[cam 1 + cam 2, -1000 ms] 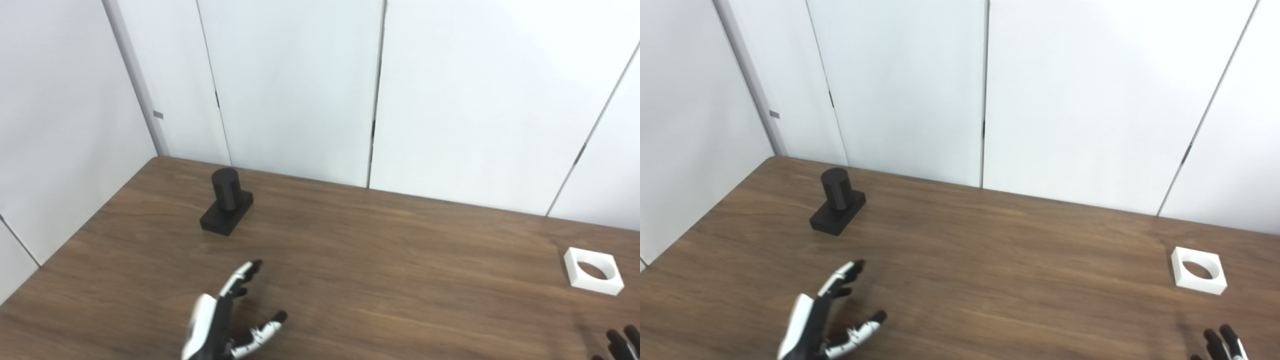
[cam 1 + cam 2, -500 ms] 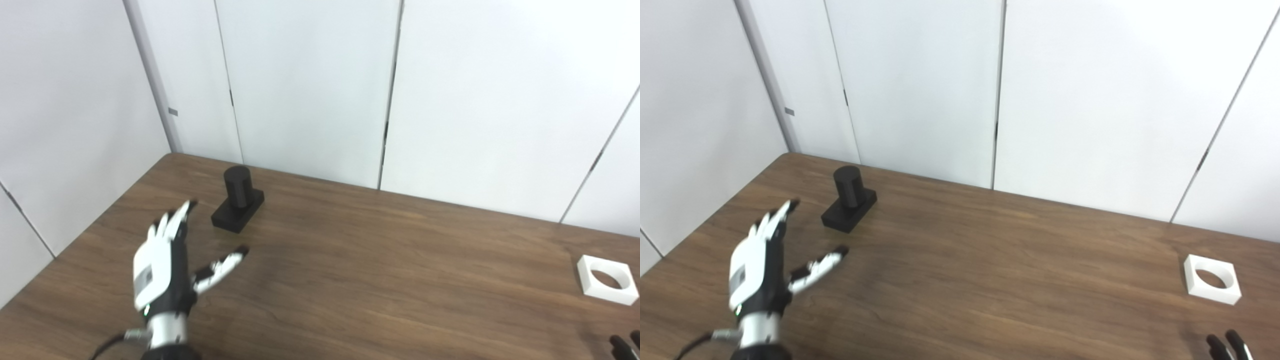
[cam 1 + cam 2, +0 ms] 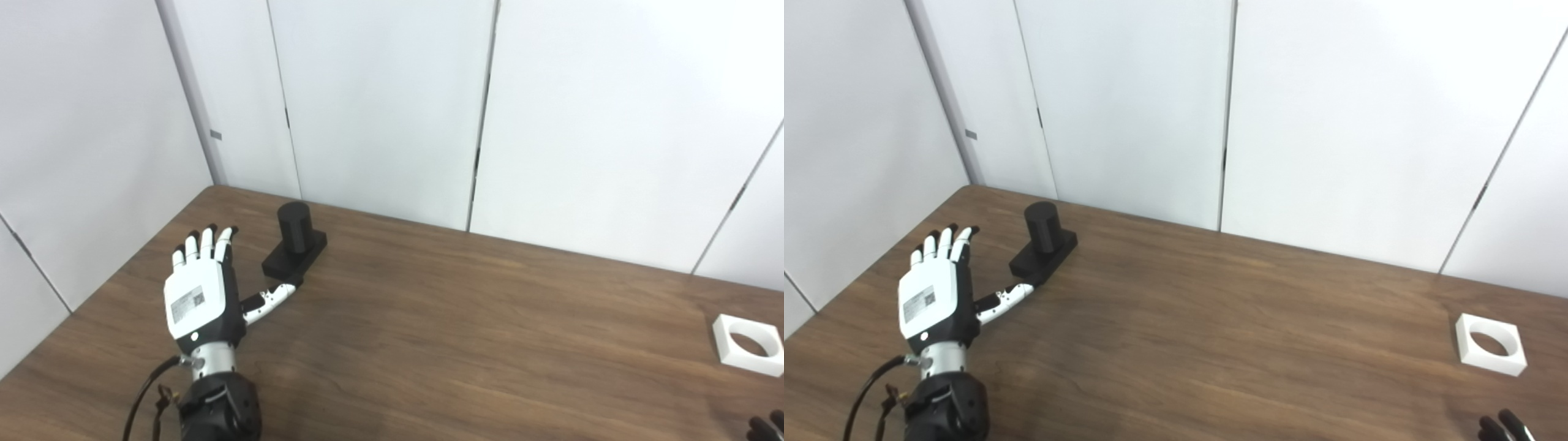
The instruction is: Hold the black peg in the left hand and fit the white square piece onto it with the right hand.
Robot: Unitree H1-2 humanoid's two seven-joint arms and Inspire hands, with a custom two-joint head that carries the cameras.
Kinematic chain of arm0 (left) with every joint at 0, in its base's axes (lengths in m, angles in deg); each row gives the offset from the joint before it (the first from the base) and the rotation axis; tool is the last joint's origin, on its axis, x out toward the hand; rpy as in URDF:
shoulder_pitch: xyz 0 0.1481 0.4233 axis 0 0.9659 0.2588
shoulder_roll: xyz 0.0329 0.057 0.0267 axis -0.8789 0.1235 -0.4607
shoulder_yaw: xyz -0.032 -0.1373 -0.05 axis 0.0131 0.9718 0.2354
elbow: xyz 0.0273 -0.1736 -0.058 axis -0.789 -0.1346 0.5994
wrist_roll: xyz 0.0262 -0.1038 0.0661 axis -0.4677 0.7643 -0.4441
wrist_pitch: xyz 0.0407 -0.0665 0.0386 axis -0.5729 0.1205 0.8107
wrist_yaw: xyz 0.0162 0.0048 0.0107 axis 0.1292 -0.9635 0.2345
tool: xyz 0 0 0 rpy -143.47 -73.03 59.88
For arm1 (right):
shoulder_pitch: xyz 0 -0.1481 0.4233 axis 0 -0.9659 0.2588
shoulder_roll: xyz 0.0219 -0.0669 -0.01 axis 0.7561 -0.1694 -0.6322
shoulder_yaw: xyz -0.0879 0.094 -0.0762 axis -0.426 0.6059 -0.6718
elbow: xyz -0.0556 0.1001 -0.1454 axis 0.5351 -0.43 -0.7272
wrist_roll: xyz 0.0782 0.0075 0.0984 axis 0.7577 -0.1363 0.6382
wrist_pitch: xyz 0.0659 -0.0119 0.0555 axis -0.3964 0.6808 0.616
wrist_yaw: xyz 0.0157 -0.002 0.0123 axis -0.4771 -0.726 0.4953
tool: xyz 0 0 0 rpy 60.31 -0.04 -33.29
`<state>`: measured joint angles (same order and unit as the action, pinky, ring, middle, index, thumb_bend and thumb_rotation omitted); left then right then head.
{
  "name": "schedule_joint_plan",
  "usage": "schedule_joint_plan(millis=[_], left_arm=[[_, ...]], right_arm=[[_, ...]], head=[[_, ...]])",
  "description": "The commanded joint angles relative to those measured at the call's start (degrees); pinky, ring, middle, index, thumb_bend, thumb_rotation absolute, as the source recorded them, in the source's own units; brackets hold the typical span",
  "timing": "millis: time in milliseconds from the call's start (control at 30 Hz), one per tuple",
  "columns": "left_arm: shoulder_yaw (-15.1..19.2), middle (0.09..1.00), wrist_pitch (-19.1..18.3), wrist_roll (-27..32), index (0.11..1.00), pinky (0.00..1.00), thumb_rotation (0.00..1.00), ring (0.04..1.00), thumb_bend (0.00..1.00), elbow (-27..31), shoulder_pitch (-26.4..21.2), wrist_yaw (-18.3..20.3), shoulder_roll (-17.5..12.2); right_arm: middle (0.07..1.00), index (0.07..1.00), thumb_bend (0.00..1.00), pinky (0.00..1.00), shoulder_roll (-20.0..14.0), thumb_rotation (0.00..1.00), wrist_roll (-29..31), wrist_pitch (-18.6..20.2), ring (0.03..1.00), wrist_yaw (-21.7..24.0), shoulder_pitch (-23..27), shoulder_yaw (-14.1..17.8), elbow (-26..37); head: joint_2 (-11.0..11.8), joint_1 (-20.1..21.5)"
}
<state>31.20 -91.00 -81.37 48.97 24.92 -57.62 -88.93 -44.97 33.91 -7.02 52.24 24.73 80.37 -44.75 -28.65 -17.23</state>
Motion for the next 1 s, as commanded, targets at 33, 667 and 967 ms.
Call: schedule_joint_plan(millis=[33,667,967], left_arm=[[0.7,0.976,-0.17,-1.9,0.893,1.0,0.71,1.0,0.97,-1.92,-3.44,0.17,-1.22],[1.24,0.944,-0.01,1.87,0.845,1.0,0.73,0.985,0.98,-20.36,-12.7,-0.62,-3.17],[-1.25,0.94,-0.17,4.76,0.841,1.0,0.72,0.979,0.99,-28.47,-15.74,-4.74,-4.4]], right_arm=[[0.898,0.911,0.8,0.95,-0.23,0.92,0.65,-1.49,0.935,0.64,0.01,0.21,0.78],[0.887,0.902,0.85,0.86,0.12,0.9,-0.01,-0.33,0.924,-0.08,-0.35,0.01,1.92],[0.885,0.899,0.87,0.86,0.28,0.89,0.02,-2.2,0.916,0.47,-0.19,-0.09,0.8]], head=[[-0.2,0.11],[-0.48,0.74],[-0.32,1.21]])
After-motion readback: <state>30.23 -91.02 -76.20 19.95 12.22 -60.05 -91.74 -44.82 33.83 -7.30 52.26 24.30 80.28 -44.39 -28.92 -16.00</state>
